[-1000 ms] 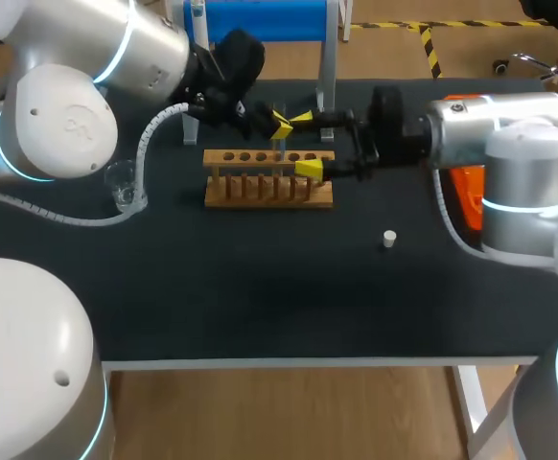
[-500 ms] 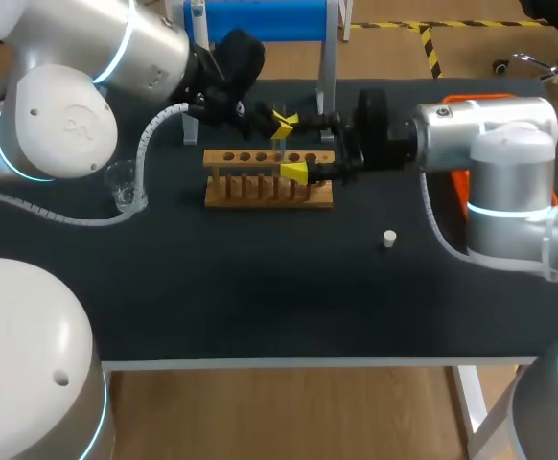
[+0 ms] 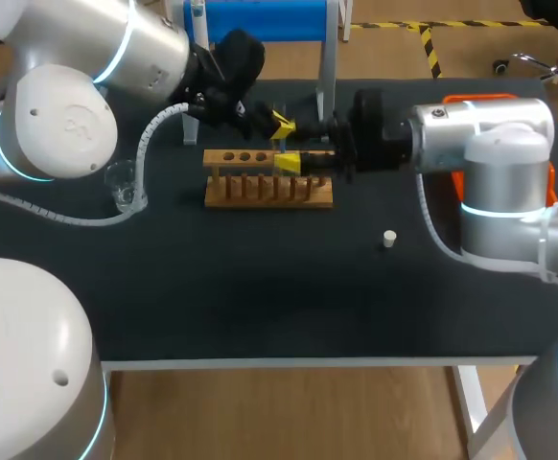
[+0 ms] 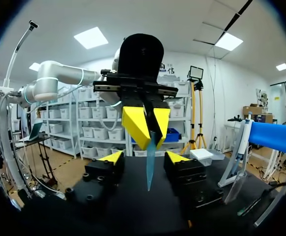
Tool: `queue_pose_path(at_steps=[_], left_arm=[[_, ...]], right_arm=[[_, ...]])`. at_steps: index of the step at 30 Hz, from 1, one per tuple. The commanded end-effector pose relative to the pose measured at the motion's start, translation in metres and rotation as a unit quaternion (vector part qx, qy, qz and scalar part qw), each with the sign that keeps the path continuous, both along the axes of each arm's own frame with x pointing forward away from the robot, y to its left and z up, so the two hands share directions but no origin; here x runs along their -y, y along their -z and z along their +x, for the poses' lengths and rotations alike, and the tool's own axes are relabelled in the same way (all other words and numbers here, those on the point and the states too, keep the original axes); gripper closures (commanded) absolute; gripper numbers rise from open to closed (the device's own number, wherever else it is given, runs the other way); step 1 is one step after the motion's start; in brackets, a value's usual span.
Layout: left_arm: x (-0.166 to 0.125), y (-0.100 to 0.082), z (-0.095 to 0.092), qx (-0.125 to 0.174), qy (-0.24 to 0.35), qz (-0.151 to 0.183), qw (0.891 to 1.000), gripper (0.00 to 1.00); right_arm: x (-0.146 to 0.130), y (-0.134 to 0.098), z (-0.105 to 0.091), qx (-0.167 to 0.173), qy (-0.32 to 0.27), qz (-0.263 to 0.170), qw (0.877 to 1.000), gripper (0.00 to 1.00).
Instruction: Invert the test tube, pick up the pipette, mount the tip to pipette, aspirate from beaker and dispense into the tube, eject the tip, return the pipette, and cap with the stopper.
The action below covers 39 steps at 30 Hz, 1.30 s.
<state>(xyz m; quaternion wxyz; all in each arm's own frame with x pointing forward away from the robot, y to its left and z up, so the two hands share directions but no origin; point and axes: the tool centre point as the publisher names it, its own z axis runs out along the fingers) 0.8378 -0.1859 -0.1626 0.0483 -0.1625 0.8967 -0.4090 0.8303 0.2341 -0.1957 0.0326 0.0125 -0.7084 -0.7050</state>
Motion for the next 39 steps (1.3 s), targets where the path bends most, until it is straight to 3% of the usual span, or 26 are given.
queue_pose_path(at_steps=[1,4,8,18,19,20,29,39], left_arm=[[0.000,-0.001,0.000,-0.002,0.000,0.003,1.000,1.00],[0.000,-0.001,0.000,-0.002,0.000,0.003,1.000,1.00],[0.000,-0.001,0.000,-0.002,0.000,0.003,1.000,1.00],[0.000,-0.001,0.000,-0.002,0.000,0.003,1.000,1.00],[0.000,-0.001,0.000,-0.002,0.000,0.003,1.000,0.89],[0.000,-0.001,0.000,-0.002,0.000,0.003,1.000,0.00],[0.000,-0.001,0.000,-0.002,0.000,0.003,1.000,0.00],[0.000,-0.001,0.000,-0.002,0.000,0.003,1.000,0.00]], right_arm=[[0.001,0.000,0.000,0.000,0.002,0.003,1.000,0.84],[0.001,0.000,0.001,-0.002,0.004,0.004,1.000,0.85],[0.002,0.000,0.001,-0.002,0.004,0.005,1.000,1.00],[0.005,-0.001,0.002,-0.001,0.004,0.009,1.000,1.00],[0.005,-0.001,0.002,-0.001,0.004,0.009,1.000,1.00],[0.006,-0.001,0.003,-0.001,0.004,0.009,1.000,1.00],[0.033,-0.001,0.005,0.004,0.010,0.007,1.000,1.00],[0.108,-0.005,0.002,0.010,0.015,0.007,1.000,1.00]])
